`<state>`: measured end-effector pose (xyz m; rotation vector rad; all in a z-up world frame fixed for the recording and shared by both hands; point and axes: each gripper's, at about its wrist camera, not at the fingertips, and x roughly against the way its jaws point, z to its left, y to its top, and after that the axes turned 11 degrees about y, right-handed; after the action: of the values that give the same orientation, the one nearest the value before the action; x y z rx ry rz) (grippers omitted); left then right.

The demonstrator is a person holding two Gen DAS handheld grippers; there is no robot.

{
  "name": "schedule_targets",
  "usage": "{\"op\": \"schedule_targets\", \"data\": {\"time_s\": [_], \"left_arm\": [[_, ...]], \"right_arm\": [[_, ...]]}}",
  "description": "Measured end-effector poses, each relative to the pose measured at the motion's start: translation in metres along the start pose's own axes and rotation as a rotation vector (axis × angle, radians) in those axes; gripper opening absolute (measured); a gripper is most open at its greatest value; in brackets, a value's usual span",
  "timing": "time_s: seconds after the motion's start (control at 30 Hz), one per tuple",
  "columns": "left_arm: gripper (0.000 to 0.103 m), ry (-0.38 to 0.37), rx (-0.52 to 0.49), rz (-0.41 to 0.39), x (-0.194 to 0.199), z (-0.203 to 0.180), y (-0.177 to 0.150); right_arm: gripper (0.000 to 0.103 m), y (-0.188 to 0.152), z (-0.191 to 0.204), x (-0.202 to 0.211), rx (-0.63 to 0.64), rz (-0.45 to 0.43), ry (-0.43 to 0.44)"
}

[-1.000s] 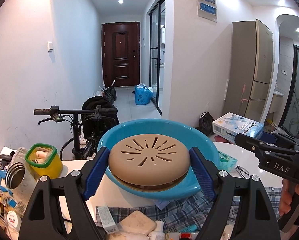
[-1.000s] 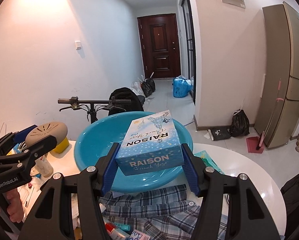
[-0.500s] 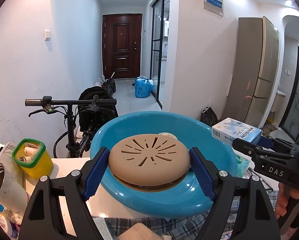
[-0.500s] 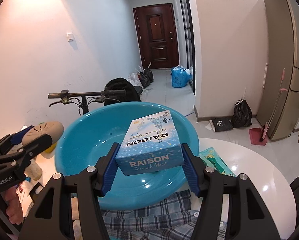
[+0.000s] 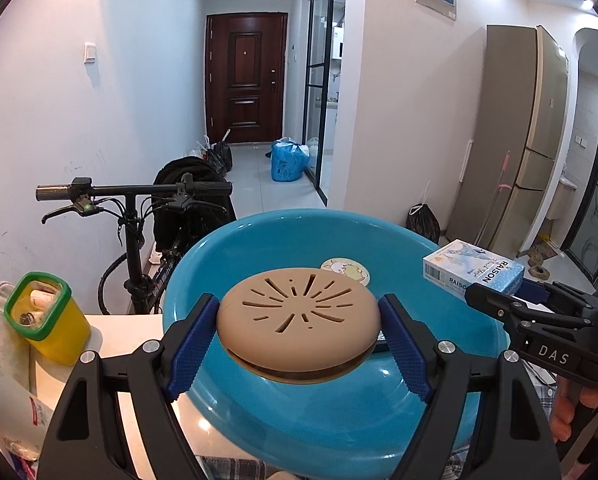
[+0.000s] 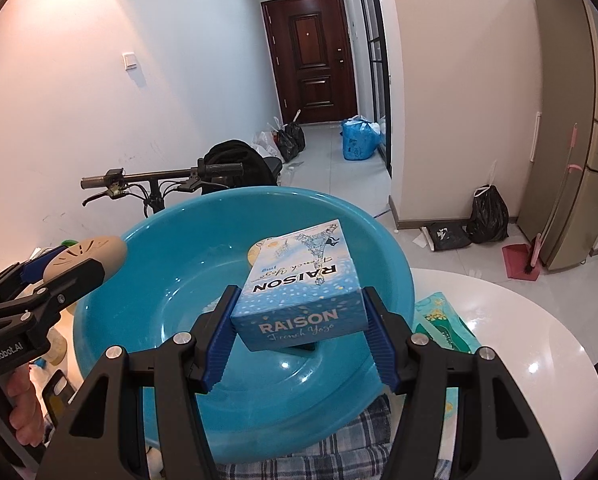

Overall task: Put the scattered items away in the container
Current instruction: 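Lift the disc and the box over the blue basin with both tools, then open the left tool to drop the disc while the right tool releases the RAISON box into the basin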

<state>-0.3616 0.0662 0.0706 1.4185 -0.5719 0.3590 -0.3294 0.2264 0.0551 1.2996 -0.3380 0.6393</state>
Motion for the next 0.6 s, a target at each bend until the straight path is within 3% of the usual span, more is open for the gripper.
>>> {"op": "schedule_targets", "data": {"time_s": [0.13,0.3,0.6], "left_arm": [[0.083,-0.001,0.001,0.013,-0.009,-0.001,-0.002],[0.083,-0.031,-0.001,0.103,-0.026,-0.001,-0.007],[0.083,0.016,-0.098,0.206,-0.045,-0.017,-0.016]], "right_arm": [[0.058,-0.001,-0.003,-0.010,-0.004,0.015,0.002],[0.058,-0.005,-0.003,-0.019,-0.004,0.047,0.006],[0.058,-0.014,-0.001,-0.033,0.026,0.139,-0.027]]}}
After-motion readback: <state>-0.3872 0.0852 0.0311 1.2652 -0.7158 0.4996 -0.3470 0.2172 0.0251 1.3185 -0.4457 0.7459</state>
